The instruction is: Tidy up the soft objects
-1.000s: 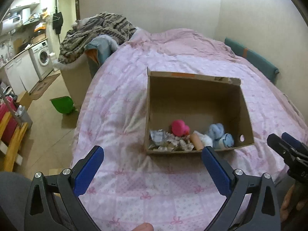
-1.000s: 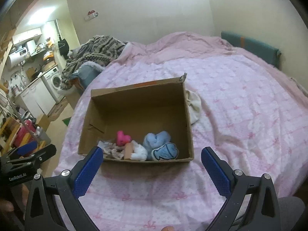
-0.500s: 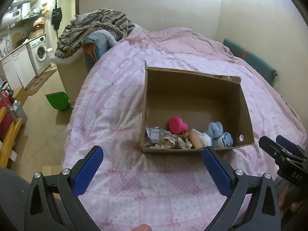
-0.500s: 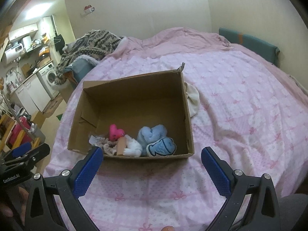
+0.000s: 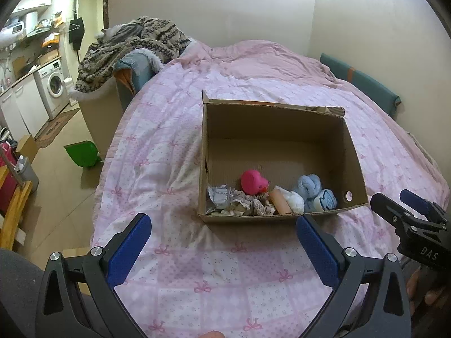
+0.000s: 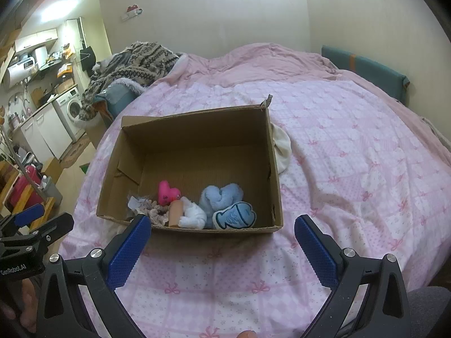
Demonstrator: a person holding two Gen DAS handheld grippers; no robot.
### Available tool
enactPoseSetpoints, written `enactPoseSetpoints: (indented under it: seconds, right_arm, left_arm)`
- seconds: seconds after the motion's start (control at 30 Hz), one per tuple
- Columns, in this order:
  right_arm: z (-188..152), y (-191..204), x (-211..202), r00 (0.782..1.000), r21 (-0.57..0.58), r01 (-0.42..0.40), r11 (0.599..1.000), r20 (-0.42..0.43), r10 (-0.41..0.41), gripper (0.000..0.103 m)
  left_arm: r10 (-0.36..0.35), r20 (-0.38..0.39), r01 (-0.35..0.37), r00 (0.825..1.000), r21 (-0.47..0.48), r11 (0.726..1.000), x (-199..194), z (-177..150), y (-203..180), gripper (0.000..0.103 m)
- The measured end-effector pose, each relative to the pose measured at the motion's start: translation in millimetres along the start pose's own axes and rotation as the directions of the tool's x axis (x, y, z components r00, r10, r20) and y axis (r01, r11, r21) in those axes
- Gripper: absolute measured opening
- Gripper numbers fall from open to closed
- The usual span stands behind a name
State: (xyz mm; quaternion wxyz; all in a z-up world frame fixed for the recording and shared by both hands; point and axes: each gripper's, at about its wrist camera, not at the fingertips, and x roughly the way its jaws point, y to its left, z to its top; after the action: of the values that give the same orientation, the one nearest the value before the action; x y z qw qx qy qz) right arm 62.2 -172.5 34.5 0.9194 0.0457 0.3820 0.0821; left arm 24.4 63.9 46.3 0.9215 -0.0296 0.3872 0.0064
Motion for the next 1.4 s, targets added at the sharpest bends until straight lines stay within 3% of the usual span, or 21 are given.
enactPoseSetpoints:
  seconds: [1.4]
  right_arm:
    - [1.5, -2.2, -0.7, 1.0, 0.004, -0.008, 1.0, 0.003, 0.008, 0.103]
  left_arm:
    - [-0.007, -0.028, 0.006, 1.0, -0.038, 0.999, 4.5, 3.7, 8.3, 0.102]
